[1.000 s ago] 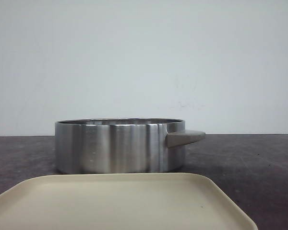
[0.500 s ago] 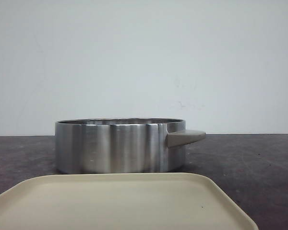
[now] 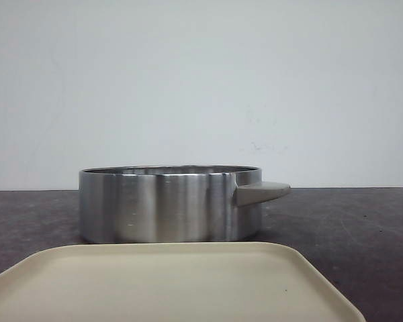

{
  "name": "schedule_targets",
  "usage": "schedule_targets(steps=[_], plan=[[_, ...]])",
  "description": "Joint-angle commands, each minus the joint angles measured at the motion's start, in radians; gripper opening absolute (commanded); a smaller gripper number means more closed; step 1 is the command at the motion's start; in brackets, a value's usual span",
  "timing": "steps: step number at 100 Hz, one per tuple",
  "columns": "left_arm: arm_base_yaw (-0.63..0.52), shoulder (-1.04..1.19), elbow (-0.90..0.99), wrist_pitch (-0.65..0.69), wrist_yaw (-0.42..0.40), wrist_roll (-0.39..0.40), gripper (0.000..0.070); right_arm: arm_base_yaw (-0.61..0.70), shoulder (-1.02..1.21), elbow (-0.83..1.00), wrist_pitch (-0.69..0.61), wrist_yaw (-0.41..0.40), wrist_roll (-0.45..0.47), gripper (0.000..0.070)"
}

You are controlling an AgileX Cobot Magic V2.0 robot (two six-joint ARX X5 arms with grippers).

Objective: Steam buns

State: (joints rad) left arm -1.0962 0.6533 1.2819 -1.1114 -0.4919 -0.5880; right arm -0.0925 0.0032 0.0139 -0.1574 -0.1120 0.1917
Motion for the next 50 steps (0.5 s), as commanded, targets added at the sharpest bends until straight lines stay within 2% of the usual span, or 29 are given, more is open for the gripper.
schedule_targets(steps=[1,12,50], plan=[[-0.012,0.006,0.015,0.008,-0.002,0.0,0.0016,-0.001,0.0,-0.003,-0.015,0.0,0.009,0.0018],[-0.012,0.006,0.015,0.008,-0.002,0.0,0.0016,0.0,0.0,-0.003,-0.01,0.003,-0.021,0.0018],[-0.012,0.006,0.015,0.008,-0.002,0.0,0.0016,0.044,0.0,-0.003,-0.001,0.006,-0.022,0.0018]])
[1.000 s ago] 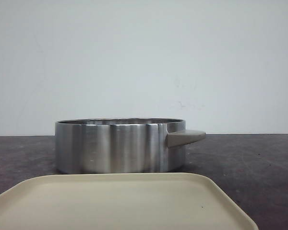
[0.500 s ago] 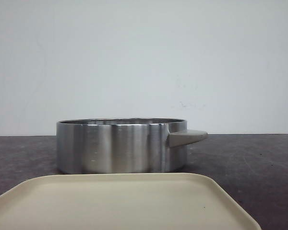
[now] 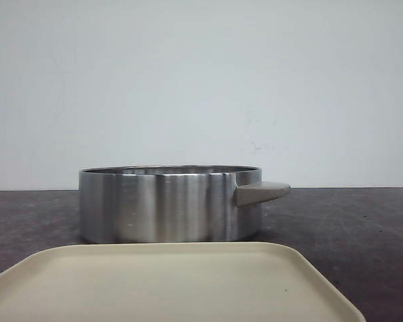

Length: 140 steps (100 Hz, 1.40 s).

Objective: Steam buns

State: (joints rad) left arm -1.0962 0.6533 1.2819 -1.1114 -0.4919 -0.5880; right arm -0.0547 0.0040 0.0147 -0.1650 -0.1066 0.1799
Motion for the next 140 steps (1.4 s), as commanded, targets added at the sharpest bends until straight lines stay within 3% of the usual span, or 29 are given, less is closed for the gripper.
schedule_targets(steps=[1,129,134,140], plan=[[-0.012,0.006,0.015,0.008,-0.002,0.0,0.0016,0.007,0.0,-0.003,0.007,0.001,-0.01,0.0018],[-0.012,0.006,0.015,0.008,-0.002,0.0,0.0016,0.019,0.0,-0.003,0.007,0.002,-0.01,0.0018],[-0.008,0.006,0.015,0.004,-0.007,0.016,0.0016,0.019,0.0,-0.003,0.007,0.002,-0.01,0.0018],[0.002,0.006,0.015,-0.011,-0.01,0.107,0.0016,0.019,0.0,-0.003,0.007,0.002,-0.01,0.0018]])
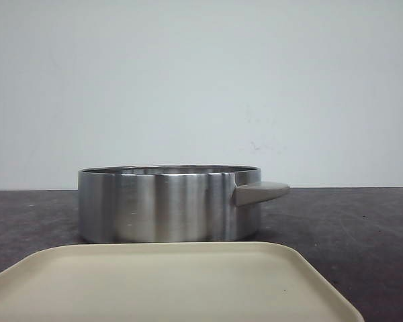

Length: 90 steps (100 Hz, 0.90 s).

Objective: Steam buns

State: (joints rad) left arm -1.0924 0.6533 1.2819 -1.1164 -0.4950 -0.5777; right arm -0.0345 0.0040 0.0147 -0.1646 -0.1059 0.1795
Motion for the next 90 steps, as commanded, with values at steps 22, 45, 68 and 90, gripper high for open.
schedule_targets(steps=[22,45,68,90], plan=[[0.146,0.01,0.004,-0.041,-0.007,0.288,0.0016,-0.001,0.0,-0.003,0.007,0.001,-0.01,0.0018],[0.458,-0.031,-0.259,0.432,0.055,0.442,0.0016,-0.001,0.0,-0.003,0.006,0.001,-0.01,0.0018],[0.805,-0.13,-0.742,1.022,0.527,0.485,0.0016,-0.001,0.0,-0.003,0.006,0.001,-0.01,0.0018],[0.989,-0.332,-1.049,1.119,0.521,0.542,0.0016,-0.001,0.0,-0.003,0.006,0.001,-0.01,0.0018]])
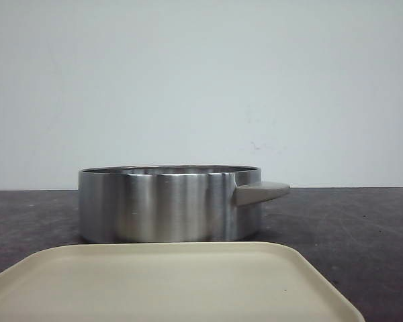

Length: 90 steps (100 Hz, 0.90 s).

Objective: Steam buns

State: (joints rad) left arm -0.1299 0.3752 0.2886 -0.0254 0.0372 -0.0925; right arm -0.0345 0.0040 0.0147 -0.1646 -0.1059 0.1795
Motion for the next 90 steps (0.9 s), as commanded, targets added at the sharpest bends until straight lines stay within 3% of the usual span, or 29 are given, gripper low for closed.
schedule_targets(steps=[1,9,30,49,90], plan=[[0.032,-0.065,-0.067,0.029,-0.012,0.062,0.0016,-0.001,0.0,-0.003,0.006,0.001,-0.01,0.0018],[0.07,-0.144,-0.143,0.031,-0.013,0.092,0.0016,-0.001,0.0,-0.003,0.006,0.001,-0.01,0.0018],[0.125,-0.293,-0.277,0.009,-0.011,0.073,0.0016,-0.001,0.0,-0.003,0.006,0.001,-0.01,0.0018],[0.15,-0.364,-0.275,-0.17,-0.014,0.076,0.0016,-0.001,0.0,-0.003,0.006,0.001,-0.01,0.0018],[0.165,-0.372,-0.275,-0.162,-0.011,0.039,0.0016,-0.001,0.0,-0.003,0.006,0.001,-0.01,0.0018]])
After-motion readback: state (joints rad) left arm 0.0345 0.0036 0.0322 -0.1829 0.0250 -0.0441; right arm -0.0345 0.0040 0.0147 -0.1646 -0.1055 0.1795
